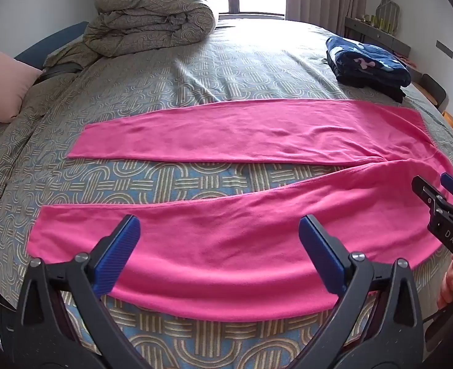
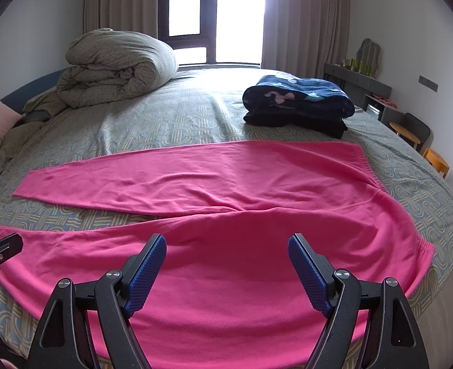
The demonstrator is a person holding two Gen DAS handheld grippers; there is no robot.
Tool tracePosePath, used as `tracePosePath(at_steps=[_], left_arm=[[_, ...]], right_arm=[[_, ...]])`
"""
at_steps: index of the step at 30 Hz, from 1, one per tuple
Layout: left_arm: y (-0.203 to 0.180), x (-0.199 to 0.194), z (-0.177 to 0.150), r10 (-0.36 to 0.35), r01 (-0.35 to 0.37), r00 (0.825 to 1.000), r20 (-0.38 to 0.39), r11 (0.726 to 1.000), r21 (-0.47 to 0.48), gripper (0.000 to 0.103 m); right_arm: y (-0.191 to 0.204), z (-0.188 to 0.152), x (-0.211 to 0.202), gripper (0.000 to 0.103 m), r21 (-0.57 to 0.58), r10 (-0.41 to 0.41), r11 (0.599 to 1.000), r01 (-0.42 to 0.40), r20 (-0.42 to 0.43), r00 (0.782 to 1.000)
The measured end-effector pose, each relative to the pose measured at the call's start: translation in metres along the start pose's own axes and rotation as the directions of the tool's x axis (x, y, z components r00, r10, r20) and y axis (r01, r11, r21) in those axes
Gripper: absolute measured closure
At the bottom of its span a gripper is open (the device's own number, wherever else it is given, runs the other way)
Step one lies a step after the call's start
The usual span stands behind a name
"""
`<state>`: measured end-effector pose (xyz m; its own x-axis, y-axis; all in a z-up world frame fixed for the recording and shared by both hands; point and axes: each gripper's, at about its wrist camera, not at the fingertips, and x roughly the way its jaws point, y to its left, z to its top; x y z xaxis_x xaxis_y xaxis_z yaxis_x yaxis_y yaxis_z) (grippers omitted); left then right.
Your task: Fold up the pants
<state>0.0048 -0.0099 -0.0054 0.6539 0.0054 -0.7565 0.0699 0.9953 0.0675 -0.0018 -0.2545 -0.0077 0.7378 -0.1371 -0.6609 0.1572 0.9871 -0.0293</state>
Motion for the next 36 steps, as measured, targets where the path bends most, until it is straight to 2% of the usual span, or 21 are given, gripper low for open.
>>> tracePosePath(at_steps=[2, 9, 10, 12, 17, 18, 21, 26, 36], left_arm=[[-0.001, 0.0, 0.003, 0.016, -0.015, 0.999, -0.028, 1.0, 0.023, 0.001], [-0.002, -0.001, 0.005, 0.017, -0.016, 0.999, -0.039, 1.0, 0.025, 0.001], [-0.001, 0.0, 0.006, 0.036, -0.033, 0.998, -0.058, 0.999, 0.043, 0.001], [0.0, 0.0, 0.007, 0.025, -0.023, 0.997, -0.073, 0.999, 0.035, 0.001], [0.005, 0.0, 0.006, -0.029, 0.028, 0.998, -0.061, 0.999, -0.019, 0.001], [0.007, 0.0, 0.005, -0.027, 0.027, 0.999, -0.03, 0.999, -0.025, 0.001], [0.009, -0.001, 0.004, -0.018, 0.018, 1.0, -0.015, 0.999, -0.033, 0.001], [0.011, 0.001, 0.002, -0.024, 0.023, 0.999, -0.023, 0.999, -0.046, 0.001], [0.008, 0.003, 0.001, -0.028, 0.027, 0.999, -0.04, 0.999, -0.044, 0.001]], right_arm=[[0.0, 0.0, 0.0, 0.02, 0.0, 0.001, 1.0, -0.001, 0.001, 1.0], [0.0, 0.0, 0.0, 0.02, 0.001, 0.0, 1.0, 0.0, 0.001, 1.0], [0.0, 0.0, 0.0, 0.02, 0.001, 0.0, 1.0, 0.0, 0.001, 1.0], [0.0, 0.0, 0.0, 0.02, 0.002, 0.002, 1.0, -0.002, -0.002, 1.0], [0.0, 0.001, 0.0, 0.02, 0.002, 0.002, 1.0, -0.002, -0.003, 1.0], [0.0, 0.001, 0.0, 0.02, 0.002, 0.002, 1.0, -0.002, -0.003, 1.0], [-0.001, 0.001, 0.0, 0.02, 0.004, 0.004, 1.0, -0.004, 0.0, 1.0], [-0.001, -0.003, -0.004, 0.02, 0.005, -0.004, 1.0, 0.004, 0.01, 1.0], [-0.007, -0.007, 0.0, 0.02, 0.045, 0.004, 0.999, -0.003, -0.024, 1.0]])
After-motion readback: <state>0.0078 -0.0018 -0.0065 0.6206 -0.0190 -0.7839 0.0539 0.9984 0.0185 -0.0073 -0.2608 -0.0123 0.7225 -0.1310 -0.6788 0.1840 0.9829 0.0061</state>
